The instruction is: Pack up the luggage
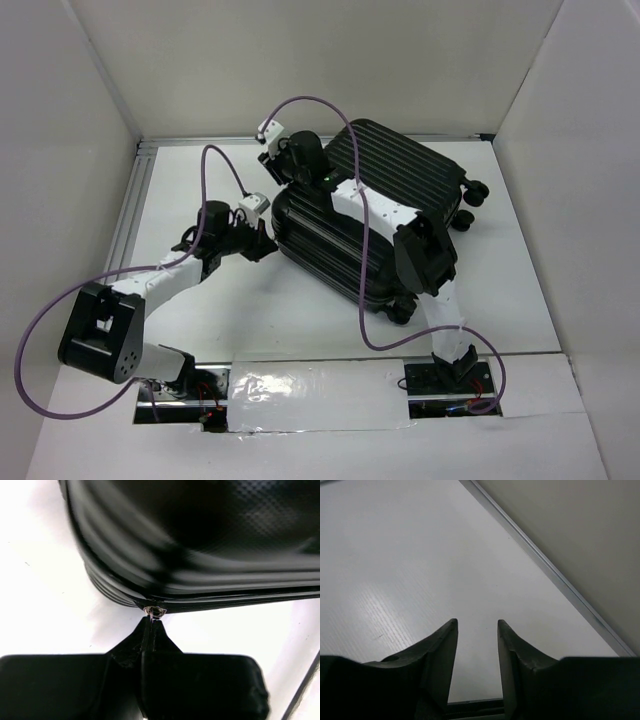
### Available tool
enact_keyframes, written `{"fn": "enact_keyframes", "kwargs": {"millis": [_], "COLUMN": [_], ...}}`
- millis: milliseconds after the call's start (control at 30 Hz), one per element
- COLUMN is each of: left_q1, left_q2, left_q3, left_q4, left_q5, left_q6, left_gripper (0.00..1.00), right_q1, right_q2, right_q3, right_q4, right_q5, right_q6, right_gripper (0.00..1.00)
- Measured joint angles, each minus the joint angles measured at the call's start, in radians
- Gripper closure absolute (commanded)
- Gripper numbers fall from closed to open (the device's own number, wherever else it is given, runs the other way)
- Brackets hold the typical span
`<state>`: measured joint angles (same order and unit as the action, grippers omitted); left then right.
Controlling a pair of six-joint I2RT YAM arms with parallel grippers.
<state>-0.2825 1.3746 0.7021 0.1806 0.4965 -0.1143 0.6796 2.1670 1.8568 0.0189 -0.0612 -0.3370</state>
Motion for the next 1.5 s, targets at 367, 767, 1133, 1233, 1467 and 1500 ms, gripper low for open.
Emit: {"fn": "enact_keyframes", "kwargs": {"millis": [367,767,1133,1233,1467,1500], "left_q1": [0.087,0.095,0.105,0.106,0.109,0.109], "left_q2": [0.108,0.315,0.345,0.347,0.384,0.388], "left_q3": [0.055,0.270,0.285,0.286,0.329,0.334], "left_q4": [0.060,0.065,0.132,0.131,0.119,0.119], "left_q5": [0.116,0.182,0.142,0.142,0.141,0.141], "left_q6": [0.164,0.242,0.219,0.212,0.211,0.211], "left_gripper": [1.00,1.00,1.00,1.00,1.00,1.00], "right_q1": [-0.025,-0.055,-0.376,-0.434,-0.489,-0.509], "right_q2": [-0.046,-0.087,-0.058,-0.123,-0.483,-0.540], "right_q3": [-0.089,-0.060,0.383,0.331,-0.020,-0.071], "right_q4": [0.083,-0.058,-0.626,-0.715,-0.894,-0.919], "right_q5": [-0.130,-0.012,0.244,0.332,0.461,0.476], "right_q6": [0.086,0.288,0.670,0.734,0.903,0.932], "right_gripper": [0.63,0.34,0.07,0.03,0.01,0.01]}}
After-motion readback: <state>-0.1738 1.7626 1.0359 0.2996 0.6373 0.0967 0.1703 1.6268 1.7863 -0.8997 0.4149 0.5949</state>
